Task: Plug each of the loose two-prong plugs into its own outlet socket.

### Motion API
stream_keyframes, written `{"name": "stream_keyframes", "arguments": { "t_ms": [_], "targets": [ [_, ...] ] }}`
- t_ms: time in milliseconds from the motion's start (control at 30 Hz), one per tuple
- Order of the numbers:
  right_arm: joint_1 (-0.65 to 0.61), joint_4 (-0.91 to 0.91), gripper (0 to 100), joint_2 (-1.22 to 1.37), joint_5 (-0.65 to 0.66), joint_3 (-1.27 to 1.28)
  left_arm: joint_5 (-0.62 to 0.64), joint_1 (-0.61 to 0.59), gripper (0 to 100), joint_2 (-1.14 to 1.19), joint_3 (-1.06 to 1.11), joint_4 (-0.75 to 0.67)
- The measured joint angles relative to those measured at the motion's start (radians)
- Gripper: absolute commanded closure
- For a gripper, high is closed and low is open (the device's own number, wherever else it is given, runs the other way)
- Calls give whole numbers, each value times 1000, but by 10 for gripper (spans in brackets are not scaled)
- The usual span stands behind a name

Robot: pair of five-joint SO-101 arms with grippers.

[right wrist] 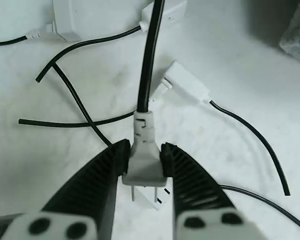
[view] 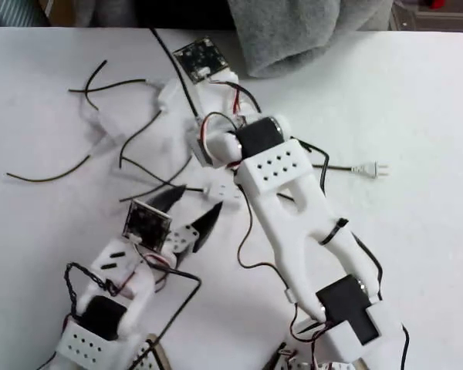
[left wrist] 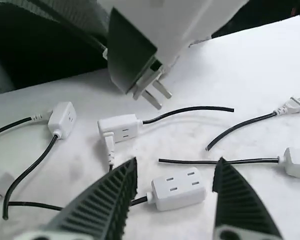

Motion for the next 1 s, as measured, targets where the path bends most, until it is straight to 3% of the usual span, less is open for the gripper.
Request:
{"name": "stream_keyframes", "arguments": {
  "t_ms": [367, 633, 1000],
  "targets": [
    [-94, -252, 978, -390, -2, 473, 0, 2, 755, 0, 0, -74],
    [-132, -207, 979, -644, -41, 618, 0, 2, 755, 0, 0, -77],
    [-210, -195, 979, -681, -49, 681, 0, -32, 755, 0, 0, -77]
  ]
}}
